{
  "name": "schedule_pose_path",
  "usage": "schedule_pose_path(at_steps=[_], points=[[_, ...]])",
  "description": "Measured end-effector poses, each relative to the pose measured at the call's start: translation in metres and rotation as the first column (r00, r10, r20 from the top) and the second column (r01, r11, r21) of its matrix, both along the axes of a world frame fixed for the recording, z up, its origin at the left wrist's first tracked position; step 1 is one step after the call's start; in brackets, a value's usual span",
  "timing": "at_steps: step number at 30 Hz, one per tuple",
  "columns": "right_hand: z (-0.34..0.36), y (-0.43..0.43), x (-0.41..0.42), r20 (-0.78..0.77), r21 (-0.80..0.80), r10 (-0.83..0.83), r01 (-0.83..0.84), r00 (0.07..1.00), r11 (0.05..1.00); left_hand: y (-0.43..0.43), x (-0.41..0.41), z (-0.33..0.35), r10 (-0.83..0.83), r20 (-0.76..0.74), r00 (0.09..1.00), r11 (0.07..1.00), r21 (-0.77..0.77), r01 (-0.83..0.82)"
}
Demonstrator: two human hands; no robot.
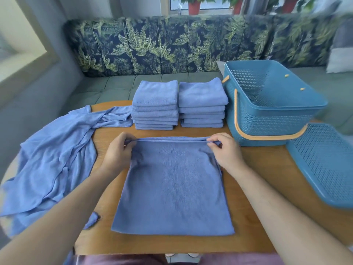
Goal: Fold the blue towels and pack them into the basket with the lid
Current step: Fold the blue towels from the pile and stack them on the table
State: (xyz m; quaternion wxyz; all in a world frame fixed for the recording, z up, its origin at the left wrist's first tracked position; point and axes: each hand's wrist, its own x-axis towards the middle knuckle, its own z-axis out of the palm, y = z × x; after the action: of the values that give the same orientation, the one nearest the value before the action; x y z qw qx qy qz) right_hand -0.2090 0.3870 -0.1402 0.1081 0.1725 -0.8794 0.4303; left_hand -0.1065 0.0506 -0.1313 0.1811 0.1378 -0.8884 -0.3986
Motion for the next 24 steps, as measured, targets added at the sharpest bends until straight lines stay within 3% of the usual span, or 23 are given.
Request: schedule_pose_path(at_steps=[6,11,19,24], points=[[0.068,0.013,0.006,0.017,0.137,0.047,-0.048,0.999,0.989,0.005,0.018,0.054,0.034,-0.042,0.999,0.999,0.031,-0.032],[0.116,0.025,0.019,0.080,0.208,0.040,-0.056,0.996,0.977,0.008,0.035,0.102,0.009,-0.079,0.997,0.999,-0.033,-0.012],[0.196,0.042,0.060,0.027,0.048,0.133,-0.134,0.991,0.990,0.002,0.071,0.179,-0.042,-0.227,0.973,0.998,0.032,0.051],[0.246,0.054,0.103,0.025,-0.062,0.245,-0.243,0.969,0.968,0.003,0.112,0.223,-0.123,-0.335,0.934,0.978,0.118,0.171]])
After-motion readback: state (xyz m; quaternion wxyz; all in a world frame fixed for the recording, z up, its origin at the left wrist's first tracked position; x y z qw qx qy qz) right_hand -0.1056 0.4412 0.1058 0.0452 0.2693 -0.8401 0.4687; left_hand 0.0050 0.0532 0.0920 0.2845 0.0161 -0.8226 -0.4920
